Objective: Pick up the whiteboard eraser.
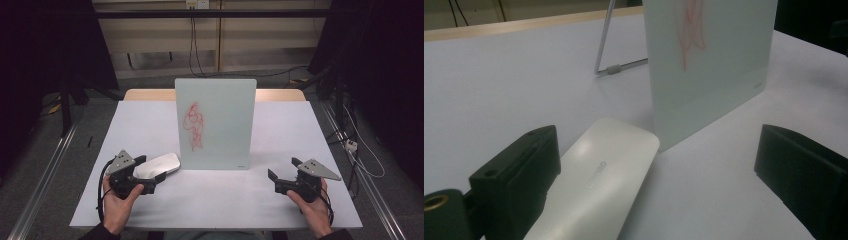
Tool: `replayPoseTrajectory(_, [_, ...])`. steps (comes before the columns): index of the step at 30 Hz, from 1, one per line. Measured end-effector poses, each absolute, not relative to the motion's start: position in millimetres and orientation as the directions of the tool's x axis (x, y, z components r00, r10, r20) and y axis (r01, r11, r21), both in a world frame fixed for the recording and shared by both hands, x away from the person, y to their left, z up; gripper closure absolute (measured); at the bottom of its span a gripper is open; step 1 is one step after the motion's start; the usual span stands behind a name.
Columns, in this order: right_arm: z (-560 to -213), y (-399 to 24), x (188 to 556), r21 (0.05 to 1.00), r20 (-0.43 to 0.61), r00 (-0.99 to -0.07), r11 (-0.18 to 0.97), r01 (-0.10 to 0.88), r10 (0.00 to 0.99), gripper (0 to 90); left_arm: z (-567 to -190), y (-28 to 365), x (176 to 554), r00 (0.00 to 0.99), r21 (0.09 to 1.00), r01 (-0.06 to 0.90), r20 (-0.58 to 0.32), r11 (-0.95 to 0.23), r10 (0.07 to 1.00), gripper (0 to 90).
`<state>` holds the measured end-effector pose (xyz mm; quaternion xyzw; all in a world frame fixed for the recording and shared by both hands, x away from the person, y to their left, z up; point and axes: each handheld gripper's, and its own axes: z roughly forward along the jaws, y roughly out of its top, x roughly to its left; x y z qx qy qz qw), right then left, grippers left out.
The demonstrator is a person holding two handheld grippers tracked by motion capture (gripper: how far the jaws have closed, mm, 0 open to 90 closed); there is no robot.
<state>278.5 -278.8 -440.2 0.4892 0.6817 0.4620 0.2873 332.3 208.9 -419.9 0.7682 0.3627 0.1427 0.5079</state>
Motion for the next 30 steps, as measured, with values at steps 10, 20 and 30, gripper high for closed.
replayPoseTrajectory(10, [-439.7,-278.3,278.1,0.911,0.063,-0.359,0.093,0.402,0.931,6.4,-411.0,214.0,338.6,0.730,0.882,0.389,-0.118,-0.267,0.673,4.4])
replayPoseTrajectory(20, [-439.7,-277.9,278.0,0.909,0.065,-0.360,0.094,0.406,0.931,6.5,-408.8,212.7,351.9,0.746,0.850,0.424,-0.132,-0.313,0.653,5.3])
replayPoseTrajectory(30, [-439.9,-277.3,278.9,0.908,0.067,-0.367,0.095,0.408,0.928,6.6,-402.8,212.8,367.4,0.748,0.813,0.428,-0.073,-0.395,0.660,8.1])
